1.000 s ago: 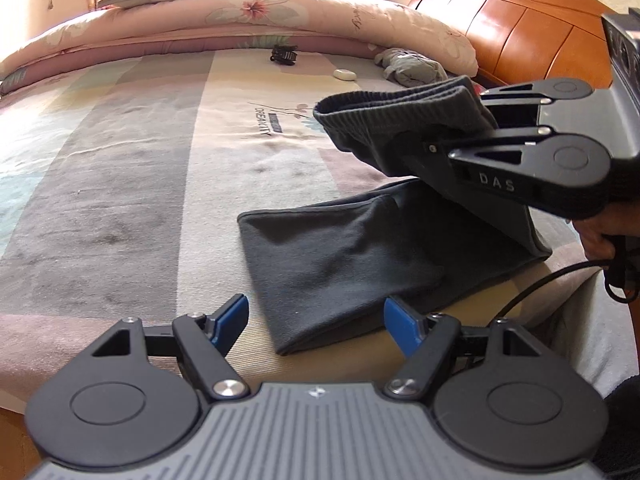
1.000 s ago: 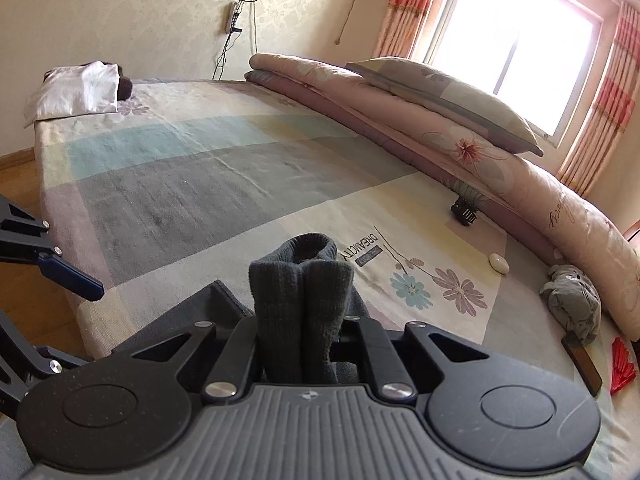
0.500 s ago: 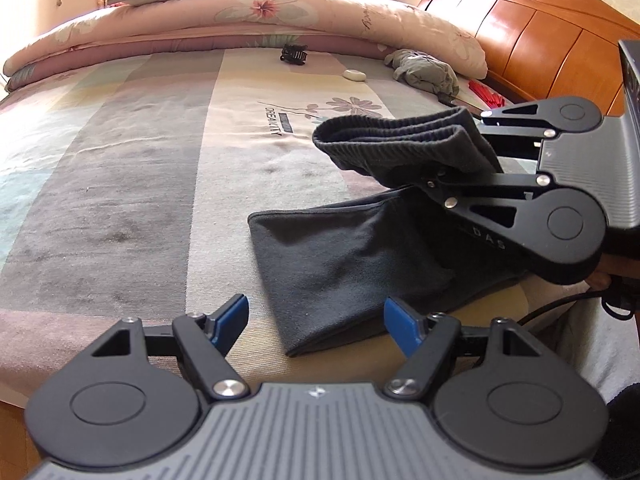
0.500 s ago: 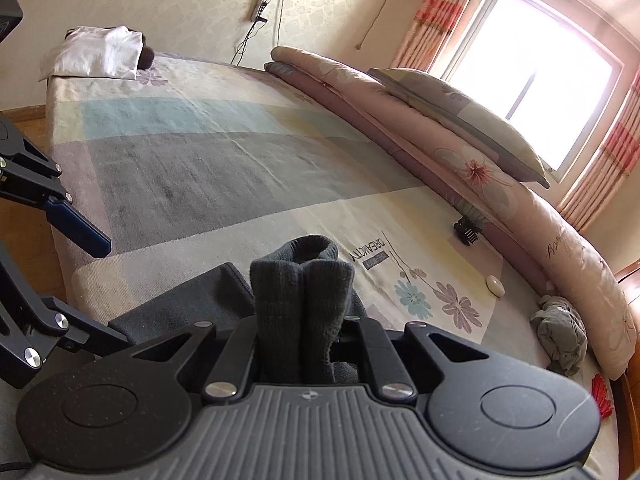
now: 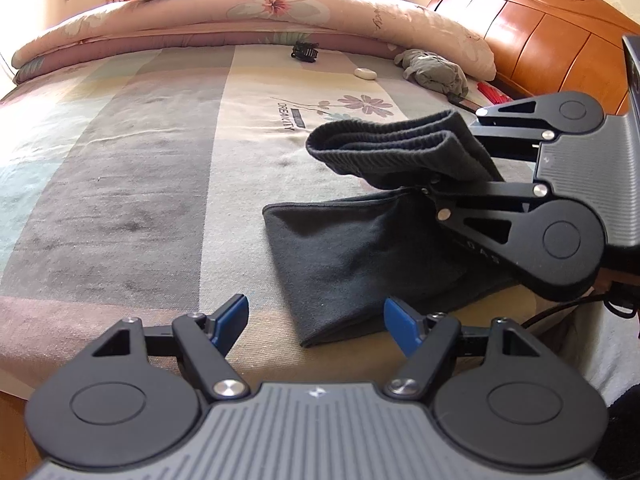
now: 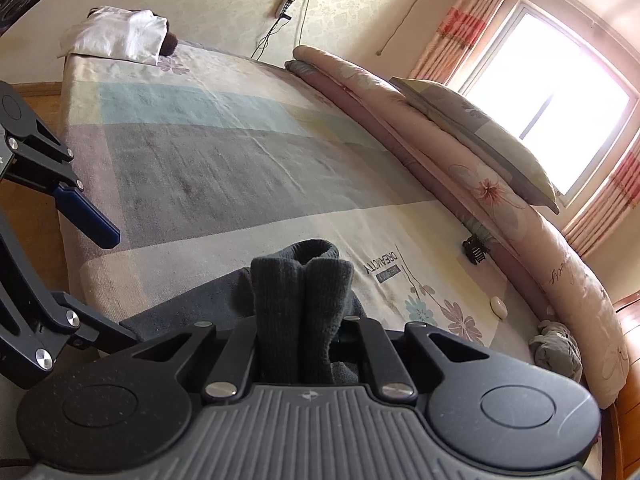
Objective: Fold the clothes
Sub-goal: 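Lower the held waistband onto the folded sweatpants with the right gripper, then open the right gripper to release the waistband on the sweatpants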
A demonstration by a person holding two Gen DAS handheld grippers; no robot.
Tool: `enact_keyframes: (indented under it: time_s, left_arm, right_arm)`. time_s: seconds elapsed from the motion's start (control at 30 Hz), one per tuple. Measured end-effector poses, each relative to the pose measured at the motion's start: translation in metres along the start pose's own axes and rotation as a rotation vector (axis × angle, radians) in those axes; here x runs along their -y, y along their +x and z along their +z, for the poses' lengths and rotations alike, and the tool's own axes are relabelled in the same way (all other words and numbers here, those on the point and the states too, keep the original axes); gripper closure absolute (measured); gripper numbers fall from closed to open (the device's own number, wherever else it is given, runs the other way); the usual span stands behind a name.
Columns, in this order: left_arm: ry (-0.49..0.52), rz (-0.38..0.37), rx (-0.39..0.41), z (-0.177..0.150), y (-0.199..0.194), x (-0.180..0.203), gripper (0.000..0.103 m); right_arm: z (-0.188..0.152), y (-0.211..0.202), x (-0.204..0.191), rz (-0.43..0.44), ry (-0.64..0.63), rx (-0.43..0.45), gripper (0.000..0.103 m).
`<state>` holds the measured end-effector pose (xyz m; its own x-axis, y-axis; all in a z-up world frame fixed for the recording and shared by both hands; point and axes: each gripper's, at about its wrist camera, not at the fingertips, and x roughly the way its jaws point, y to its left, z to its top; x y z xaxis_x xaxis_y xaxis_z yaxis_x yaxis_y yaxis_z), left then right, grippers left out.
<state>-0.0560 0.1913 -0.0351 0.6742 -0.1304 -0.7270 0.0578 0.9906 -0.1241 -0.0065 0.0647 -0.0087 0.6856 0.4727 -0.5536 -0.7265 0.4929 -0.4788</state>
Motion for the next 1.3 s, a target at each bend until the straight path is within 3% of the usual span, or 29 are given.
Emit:
enact_keyframes:
  time_s: [1.03,1.1,1.3]
  left_arm:
    - [-0.069,0.032,-0.013,-0.016,-0.002,-0.015,0.028]
    - [-0.076,0.035,-0.015,-0.017,-0.003,-0.016,0.028]
    - [-0.091,0.054,-0.024,-0.020,-0.004,-0.020,0.029]
  right_arm:
    - [0.006,0.039,-0.034,0.063,-0.066,-0.080,0.090]
    - [0.003,0.042,-0.039,0.088,-0.065,-0.101,0.087]
    - [-0.002,0.041,-0.033,0.231,0.053,-0.151,0.056]
